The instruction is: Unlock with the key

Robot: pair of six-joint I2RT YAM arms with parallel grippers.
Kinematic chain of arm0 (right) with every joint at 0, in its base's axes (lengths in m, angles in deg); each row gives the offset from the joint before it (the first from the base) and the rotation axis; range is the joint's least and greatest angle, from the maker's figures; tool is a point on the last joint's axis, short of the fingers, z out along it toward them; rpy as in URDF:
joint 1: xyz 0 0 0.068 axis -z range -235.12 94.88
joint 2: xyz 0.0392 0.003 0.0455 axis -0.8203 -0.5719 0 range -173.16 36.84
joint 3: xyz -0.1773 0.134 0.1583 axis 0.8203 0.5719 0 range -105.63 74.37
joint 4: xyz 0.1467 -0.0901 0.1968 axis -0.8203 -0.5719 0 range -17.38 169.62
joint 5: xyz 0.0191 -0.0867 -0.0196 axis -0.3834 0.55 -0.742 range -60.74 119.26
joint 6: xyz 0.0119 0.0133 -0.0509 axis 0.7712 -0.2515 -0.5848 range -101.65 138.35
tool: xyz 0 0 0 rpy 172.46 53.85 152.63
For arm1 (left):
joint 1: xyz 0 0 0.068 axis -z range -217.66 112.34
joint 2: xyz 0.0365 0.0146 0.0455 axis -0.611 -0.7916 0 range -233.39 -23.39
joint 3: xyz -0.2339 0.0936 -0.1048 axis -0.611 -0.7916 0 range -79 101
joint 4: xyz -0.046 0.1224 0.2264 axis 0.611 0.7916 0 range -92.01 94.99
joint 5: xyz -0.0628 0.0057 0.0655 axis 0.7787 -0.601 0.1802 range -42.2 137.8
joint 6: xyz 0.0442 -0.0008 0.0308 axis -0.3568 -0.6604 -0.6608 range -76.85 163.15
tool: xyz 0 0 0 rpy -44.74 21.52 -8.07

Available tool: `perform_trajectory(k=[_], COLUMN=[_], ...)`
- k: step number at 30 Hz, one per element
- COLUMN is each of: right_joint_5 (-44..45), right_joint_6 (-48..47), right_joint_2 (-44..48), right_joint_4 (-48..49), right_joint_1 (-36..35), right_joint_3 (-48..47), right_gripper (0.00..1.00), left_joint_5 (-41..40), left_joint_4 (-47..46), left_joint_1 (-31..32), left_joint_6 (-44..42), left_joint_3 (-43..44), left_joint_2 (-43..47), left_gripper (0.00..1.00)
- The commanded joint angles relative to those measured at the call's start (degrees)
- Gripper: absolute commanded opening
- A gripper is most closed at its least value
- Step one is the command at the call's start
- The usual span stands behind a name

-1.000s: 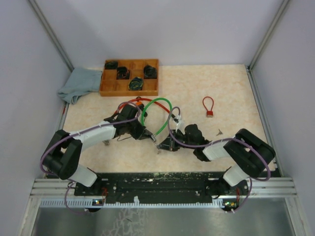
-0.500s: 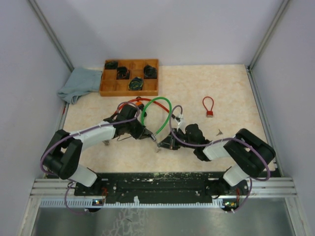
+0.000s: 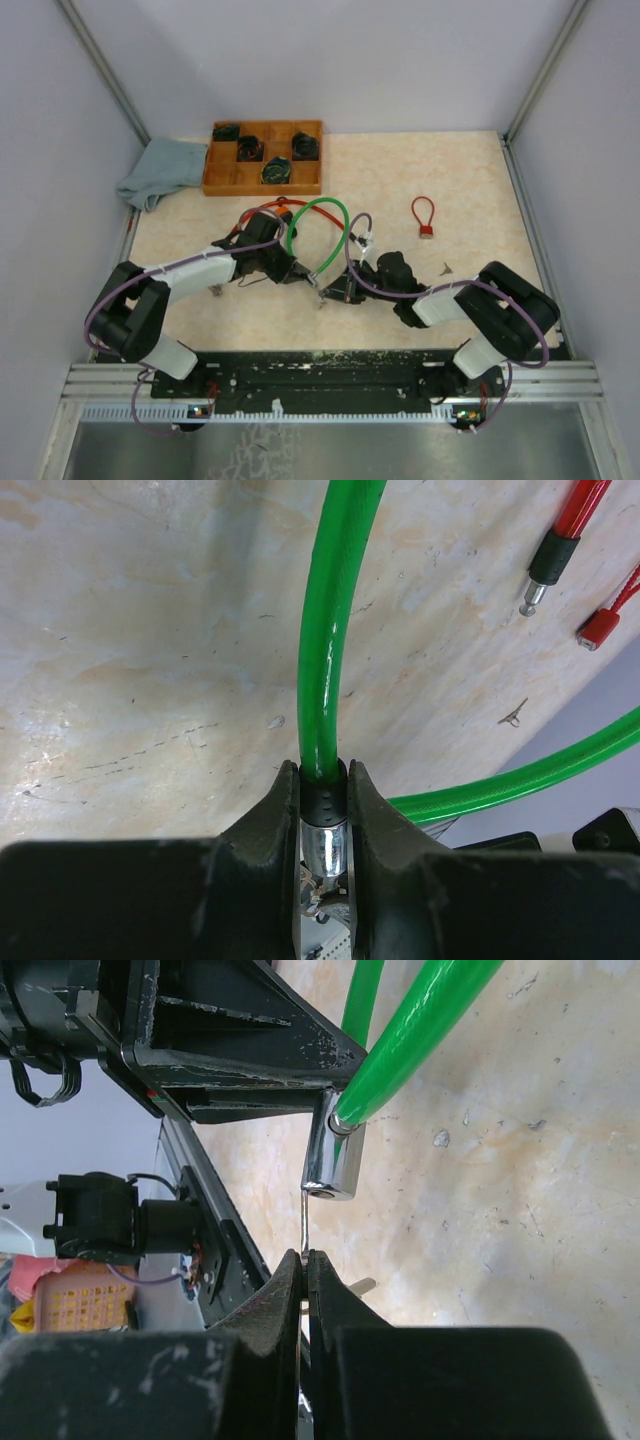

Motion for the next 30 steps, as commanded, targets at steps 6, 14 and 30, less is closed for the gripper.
perform_trajectory(k=[6, 14, 30], right_joint_5=[1.64, 0.82, -0.64], right_joint_6=[-0.19, -0.36, -0.98], right_joint_2=[0.77, 0.70, 3.35], right_joint_4=[1.91, 1.86, 1.75], right_joint_1=[0.60, 0.95, 0.96], right_joint_3=[0.06, 1.05, 0.26], right_gripper=[0.00, 0.00, 0.00], left_joint_5=[1.81, 1.59, 2.03], left_joint_4=[-2.36, -2.19, -2.50], left_joint_1=[-0.10, -0.14, -0.18], left_joint_6=[0.46, 0.60, 0.50], left_joint_3=[-0.07, 0.11, 0.16], left_joint_2=[0.22, 0.24, -0.80], left_gripper=[0.00, 0.00, 0.00])
